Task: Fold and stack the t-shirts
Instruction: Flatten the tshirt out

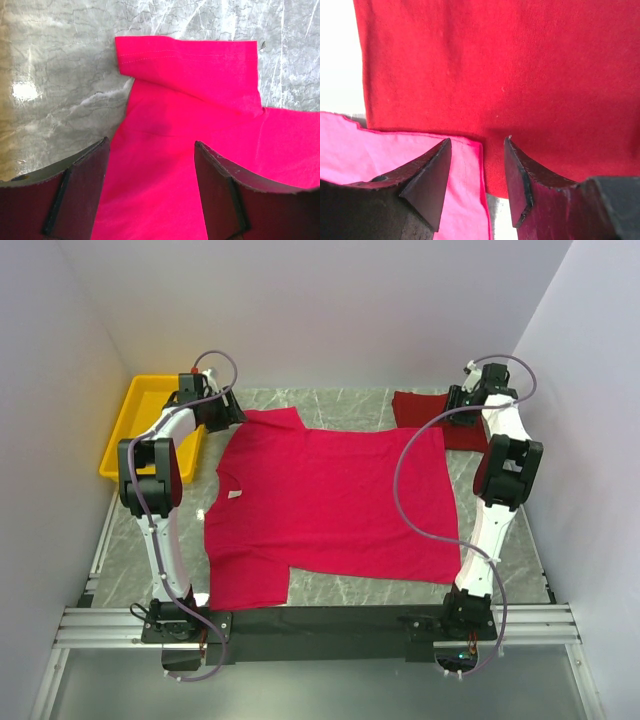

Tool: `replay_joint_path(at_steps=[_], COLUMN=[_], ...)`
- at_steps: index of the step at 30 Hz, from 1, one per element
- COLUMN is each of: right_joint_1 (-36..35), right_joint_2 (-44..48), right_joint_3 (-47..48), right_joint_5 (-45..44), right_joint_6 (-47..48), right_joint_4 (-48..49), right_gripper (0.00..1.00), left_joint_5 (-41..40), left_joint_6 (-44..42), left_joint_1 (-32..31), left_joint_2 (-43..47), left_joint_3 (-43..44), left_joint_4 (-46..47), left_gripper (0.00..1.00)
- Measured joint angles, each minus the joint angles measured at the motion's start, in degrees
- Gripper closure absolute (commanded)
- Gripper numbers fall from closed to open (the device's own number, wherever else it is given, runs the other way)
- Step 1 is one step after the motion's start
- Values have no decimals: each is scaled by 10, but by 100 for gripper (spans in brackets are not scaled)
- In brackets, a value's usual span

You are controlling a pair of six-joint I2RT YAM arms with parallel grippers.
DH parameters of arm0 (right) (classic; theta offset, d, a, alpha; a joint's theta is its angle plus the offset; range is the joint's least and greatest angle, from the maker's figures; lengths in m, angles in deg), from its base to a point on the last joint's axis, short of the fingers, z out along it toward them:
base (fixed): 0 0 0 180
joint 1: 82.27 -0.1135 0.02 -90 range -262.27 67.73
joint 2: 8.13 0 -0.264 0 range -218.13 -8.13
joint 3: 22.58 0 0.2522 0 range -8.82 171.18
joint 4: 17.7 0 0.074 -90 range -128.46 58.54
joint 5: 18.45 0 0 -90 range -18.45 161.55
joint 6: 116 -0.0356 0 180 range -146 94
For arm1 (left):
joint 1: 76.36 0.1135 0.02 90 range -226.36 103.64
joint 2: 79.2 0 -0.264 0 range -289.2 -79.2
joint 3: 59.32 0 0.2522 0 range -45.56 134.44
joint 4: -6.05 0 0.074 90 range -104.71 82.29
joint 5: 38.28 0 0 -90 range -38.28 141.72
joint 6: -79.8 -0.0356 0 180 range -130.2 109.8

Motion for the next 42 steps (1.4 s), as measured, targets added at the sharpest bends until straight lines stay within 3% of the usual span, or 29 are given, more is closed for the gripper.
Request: replay_joint_path(at_steps=[16, 23, 27, 31, 36, 39, 42], right_joint_1=[-2, -3, -3, -3, -3, -3, -3], right_joint_2=[-58, -58, -58, -58, -58, -58, -58], right_joint_3=[67, 79, 79, 79, 78, 78, 78], right_joint_5=[17, 30, 43, 57, 57, 54, 54], right_joint_6=[12, 13, 13, 12, 12, 12, 12], right_joint_4=[-75, -85, -88, -90, -91, -92, -94], right_gripper=[57, 67, 64, 55, 54, 58, 70], left_joint_5=[1, 5, 6, 7, 7, 8, 8], left_joint_6=[2, 2, 2, 0, 0, 0, 0], left_joint_1=[0, 0, 0, 0, 0, 0, 0], left_joint_2=[1, 1, 1, 1, 1, 1, 1], left_joint_3=[-19, -19, -19, -18, -18, -18, -18], left_joint_4=[-9, -11, -14, -16, -19, -21, -22], left_gripper=[27, 27, 27, 27, 27, 27, 27])
